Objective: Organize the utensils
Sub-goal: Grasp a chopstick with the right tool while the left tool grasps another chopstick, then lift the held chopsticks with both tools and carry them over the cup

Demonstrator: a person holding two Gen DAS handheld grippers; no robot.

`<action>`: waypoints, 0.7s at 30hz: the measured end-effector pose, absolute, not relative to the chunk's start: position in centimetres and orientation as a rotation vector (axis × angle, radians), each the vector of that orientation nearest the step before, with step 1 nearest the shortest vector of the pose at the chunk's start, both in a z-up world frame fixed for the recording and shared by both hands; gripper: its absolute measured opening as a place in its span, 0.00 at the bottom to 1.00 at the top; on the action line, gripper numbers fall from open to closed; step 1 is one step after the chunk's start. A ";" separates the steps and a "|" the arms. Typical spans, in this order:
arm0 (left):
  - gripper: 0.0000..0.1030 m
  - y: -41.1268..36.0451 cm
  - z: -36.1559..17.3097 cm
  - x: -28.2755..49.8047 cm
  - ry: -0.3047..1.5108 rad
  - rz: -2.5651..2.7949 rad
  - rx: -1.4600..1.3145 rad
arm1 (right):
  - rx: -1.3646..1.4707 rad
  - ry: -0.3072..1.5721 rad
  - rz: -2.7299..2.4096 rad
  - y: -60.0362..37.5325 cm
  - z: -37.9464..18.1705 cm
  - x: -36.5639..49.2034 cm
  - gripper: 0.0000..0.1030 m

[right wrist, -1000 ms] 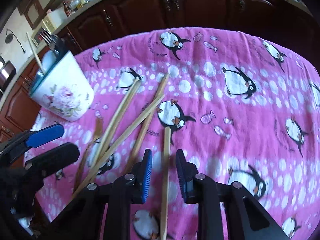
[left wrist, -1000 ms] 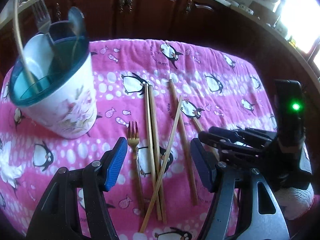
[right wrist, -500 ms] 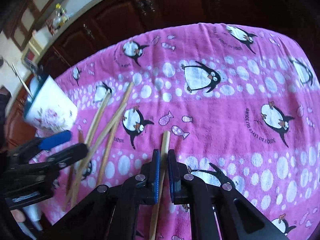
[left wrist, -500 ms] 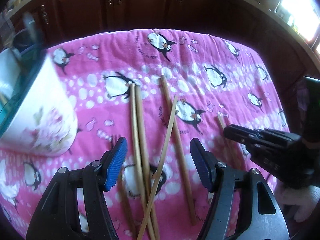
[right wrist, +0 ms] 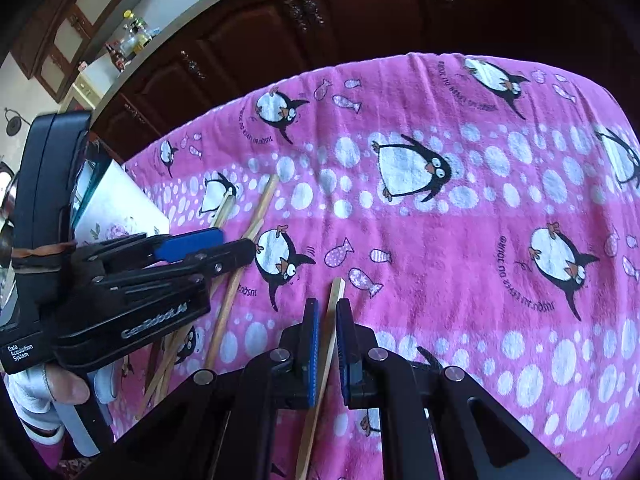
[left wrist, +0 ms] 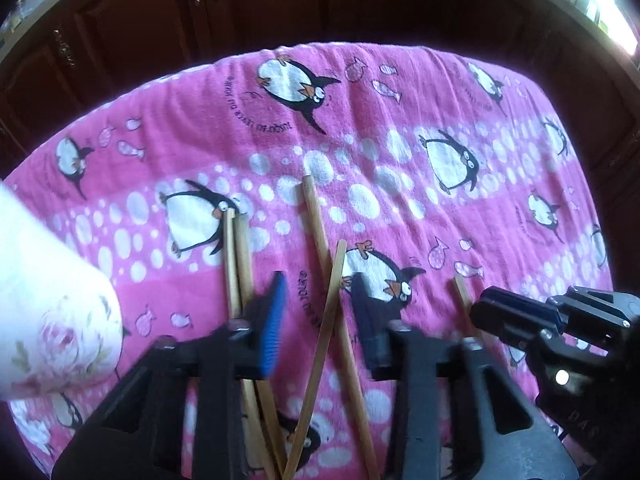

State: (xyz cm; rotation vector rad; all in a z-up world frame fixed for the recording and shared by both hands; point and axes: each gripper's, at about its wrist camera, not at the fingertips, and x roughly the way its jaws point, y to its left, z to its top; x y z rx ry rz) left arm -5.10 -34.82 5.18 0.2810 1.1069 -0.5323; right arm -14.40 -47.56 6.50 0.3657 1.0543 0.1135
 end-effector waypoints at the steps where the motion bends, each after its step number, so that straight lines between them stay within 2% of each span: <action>1: 0.13 -34.9 5.1 -5.0 1.111 -0.535 0.275 | 0.353 1.064 0.113 -47.4 6.3 -14.1 0.07; 4: 0.06 -34.7 5.4 -5.0 1.114 -0.548 0.238 | 0.324 1.089 0.110 -46.6 5.4 -13.0 0.07; 8: 0.06 -33.6 6.3 -5.5 1.111 -0.581 0.173 | 0.343 1.078 0.121 -46.6 5.4 -12.8 0.07; 21: 0.06 -26.4 13.8 -9.6 0.995 -0.640 -0.006 | 0.353 0.939 0.211 -45.5 11.8 -16.7 0.05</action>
